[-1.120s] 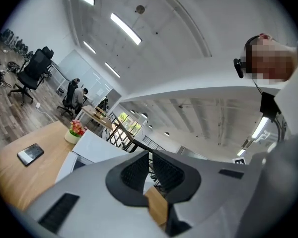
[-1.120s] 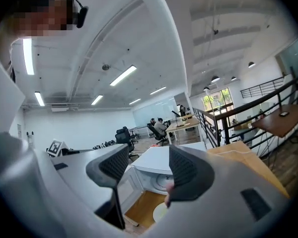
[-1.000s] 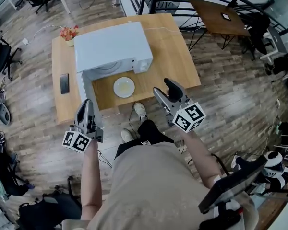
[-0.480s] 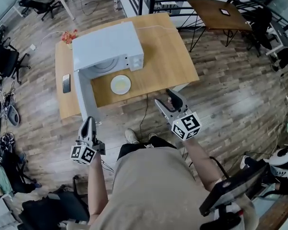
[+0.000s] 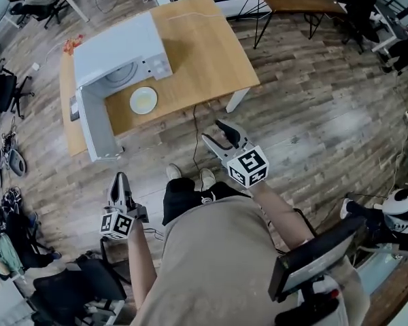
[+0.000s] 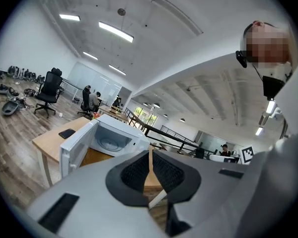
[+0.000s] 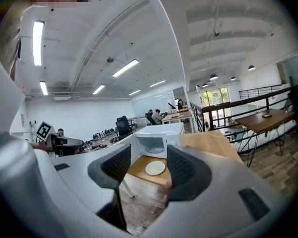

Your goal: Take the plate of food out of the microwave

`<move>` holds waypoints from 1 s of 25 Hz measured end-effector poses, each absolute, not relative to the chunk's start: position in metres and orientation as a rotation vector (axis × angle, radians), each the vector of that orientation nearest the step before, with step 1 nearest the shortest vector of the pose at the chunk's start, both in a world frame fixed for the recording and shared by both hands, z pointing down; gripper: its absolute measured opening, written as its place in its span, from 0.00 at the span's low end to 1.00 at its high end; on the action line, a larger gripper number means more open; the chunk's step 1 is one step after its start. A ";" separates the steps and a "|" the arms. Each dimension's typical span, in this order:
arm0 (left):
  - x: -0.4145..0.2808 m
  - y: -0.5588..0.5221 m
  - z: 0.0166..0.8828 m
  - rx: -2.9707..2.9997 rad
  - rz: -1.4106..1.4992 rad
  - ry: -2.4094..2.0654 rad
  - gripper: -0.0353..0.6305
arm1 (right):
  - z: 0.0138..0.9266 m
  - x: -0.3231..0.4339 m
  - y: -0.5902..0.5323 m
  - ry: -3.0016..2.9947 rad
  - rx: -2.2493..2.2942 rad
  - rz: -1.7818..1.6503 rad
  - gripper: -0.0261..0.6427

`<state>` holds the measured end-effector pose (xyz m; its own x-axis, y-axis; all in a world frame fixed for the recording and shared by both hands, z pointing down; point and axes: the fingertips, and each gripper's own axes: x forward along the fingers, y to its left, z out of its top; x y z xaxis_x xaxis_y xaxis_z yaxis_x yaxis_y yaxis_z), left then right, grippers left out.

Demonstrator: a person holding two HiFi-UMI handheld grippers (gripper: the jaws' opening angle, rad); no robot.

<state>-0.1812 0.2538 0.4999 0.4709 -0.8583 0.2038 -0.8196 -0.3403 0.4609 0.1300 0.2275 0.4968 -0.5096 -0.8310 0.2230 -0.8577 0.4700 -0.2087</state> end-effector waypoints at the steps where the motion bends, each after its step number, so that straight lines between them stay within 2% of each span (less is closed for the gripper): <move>1: -0.177 0.262 0.503 2.200 -0.107 -1.388 0.06 | 0.504 0.132 0.233 -2.611 1.496 0.479 0.39; 7: -0.166 0.283 0.515 2.147 -0.128 -1.378 0.06 | 0.514 0.128 0.249 -2.594 1.440 0.492 0.39; 9: -0.165 0.285 0.516 2.148 -0.121 -1.368 0.06 | 0.512 0.124 0.252 -2.588 1.423 0.470 0.30; 12: -0.160 0.283 0.512 2.173 -0.114 -1.334 0.06 | 0.505 0.115 0.256 -2.605 1.395 0.450 0.27; 25: -0.128 0.270 0.506 2.229 -0.107 -1.209 0.06 | 0.499 0.099 0.265 -2.659 1.378 0.498 0.24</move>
